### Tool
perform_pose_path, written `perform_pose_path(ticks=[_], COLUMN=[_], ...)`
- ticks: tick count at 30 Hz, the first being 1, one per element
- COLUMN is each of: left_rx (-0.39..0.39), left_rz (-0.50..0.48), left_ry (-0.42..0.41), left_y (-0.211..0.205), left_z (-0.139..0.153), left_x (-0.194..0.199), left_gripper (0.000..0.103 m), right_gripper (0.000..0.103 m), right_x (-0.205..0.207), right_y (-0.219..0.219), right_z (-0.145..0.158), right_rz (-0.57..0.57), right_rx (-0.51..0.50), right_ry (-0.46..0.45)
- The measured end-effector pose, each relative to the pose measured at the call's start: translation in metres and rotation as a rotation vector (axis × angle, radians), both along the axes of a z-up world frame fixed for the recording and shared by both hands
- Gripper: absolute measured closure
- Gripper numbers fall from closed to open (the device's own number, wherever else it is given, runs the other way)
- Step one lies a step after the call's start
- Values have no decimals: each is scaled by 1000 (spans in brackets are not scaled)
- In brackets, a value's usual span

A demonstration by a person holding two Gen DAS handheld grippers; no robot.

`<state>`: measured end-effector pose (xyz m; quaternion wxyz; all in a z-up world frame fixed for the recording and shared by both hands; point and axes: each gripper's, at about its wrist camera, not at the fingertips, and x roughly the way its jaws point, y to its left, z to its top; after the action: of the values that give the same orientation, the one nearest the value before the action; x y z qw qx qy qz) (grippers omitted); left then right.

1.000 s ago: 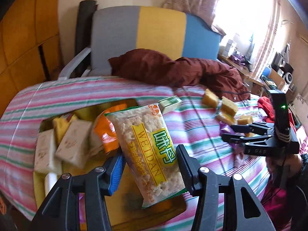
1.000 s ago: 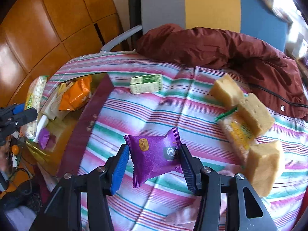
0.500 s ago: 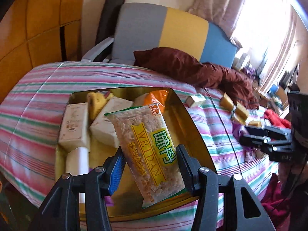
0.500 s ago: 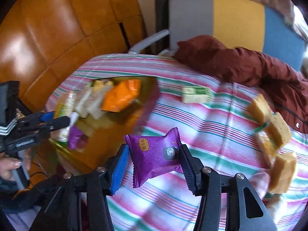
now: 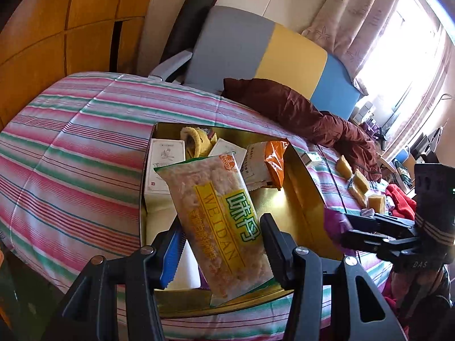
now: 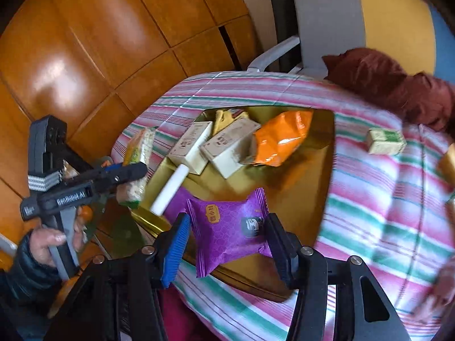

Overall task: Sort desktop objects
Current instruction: 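Carry the WEIDAN bag into the tray with left while right drops the purple packet there, then withdraw both grippers from the tray toward the sponge pile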

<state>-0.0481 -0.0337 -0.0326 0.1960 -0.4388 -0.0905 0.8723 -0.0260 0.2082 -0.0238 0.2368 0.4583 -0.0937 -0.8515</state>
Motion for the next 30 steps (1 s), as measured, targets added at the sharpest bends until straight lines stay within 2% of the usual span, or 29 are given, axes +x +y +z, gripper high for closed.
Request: perform_pose_path(ticks=[3,5,6,7,11,17,21,30], left_rx=[-17,-32,-33,-32,-75,-66,-96,-167], left_rz=[-26,-35,-30,-30,-17,27,33,48], left_ry=[2,-8,-21,-26,-25,-16,-1,65], left_y=[9,17,19,20,21,5,9,30], left_z=[-4,-7,-10,-11,-14,-10,-6,5], left_x=[-5,-10,-13,-14,-12,-4,2,19], left_gripper=[50,46,42,42,41,42,42,43], right_gripper=[45,42,33,29,29,29,28,21], right_x=[-6,-7,-7,-6,-5,0,6,26], right_y=[-9,-15,-19,-23,-34,-35,-36,-30], right_z=[-5,-6,-8,-9,-16,-25,-25,-11], right_rz=[-14,-30,-14,-4,22,28,17,-16], right_rx=[-30,-55,-85,-103,-104,-98,-64,36], right_ry=[-20,-21,-34,-41,-55,-75,-61,39])
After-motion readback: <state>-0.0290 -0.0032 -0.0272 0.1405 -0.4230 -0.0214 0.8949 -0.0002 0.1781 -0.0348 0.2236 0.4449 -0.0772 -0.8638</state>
